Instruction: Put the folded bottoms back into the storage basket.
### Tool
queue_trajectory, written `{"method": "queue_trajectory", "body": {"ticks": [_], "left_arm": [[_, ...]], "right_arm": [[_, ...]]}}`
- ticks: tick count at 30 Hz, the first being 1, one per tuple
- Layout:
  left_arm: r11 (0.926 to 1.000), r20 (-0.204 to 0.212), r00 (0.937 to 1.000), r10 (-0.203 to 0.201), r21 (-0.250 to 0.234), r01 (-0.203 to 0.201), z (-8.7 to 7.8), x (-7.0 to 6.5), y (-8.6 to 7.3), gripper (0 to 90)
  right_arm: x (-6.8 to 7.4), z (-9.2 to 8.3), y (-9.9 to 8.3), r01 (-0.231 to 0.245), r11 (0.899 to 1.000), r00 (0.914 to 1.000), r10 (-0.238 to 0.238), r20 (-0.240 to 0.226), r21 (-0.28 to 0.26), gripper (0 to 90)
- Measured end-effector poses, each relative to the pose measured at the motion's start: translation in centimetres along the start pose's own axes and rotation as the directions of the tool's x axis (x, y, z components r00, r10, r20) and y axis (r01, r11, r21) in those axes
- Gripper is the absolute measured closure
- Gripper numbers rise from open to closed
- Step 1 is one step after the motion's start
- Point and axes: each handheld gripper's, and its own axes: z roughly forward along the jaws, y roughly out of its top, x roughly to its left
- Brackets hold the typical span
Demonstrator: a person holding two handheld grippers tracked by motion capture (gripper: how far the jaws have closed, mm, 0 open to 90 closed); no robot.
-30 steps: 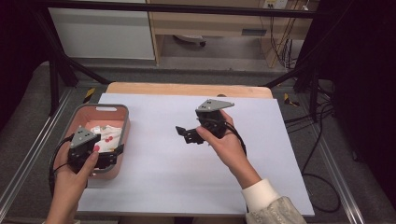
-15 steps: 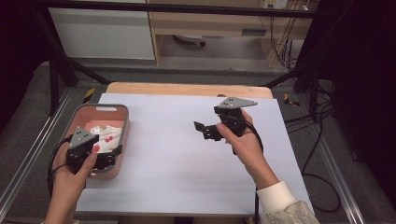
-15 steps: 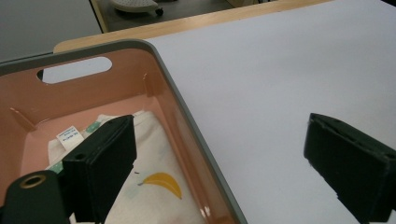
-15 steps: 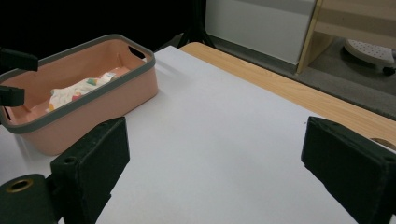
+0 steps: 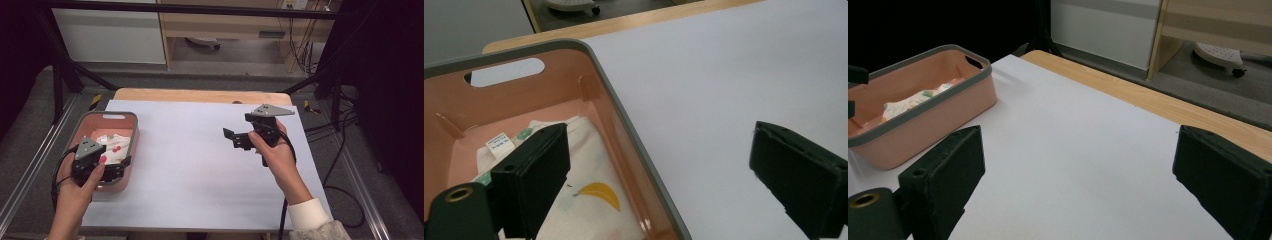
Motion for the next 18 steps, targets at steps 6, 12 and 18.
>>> {"method": "queue_trajectory", "body": {"ticks": [6, 12, 18], "left_arm": [[1.0000, -0.001, 1.0000, 0.000, -0.001, 0.000, 0.0, 0.0, 0.0, 9.7], [1.0000, -0.001, 1.0000, 0.003, 0.003, -0.003, 0.0, 0.0, -0.1, 9.7], [1.0000, 0.000, 1.0000, 0.002, 0.006, -0.002, 0.1, 0.0, -0.1, 9.7]], "right_arm": [[-0.9, -0.8, -0.6, -0.015, 1.000, 0.9997, 0.015, 0.019, -0.002, 7.3], [-1.7, -1.6, -1.3, -0.029, 1.000, 0.9988, 0.029, 0.040, 0.005, 7.5], [-2.5, -2.3, -2.0, -0.044, 0.999, 0.9975, 0.044, 0.056, -0.004, 7.4]]}}
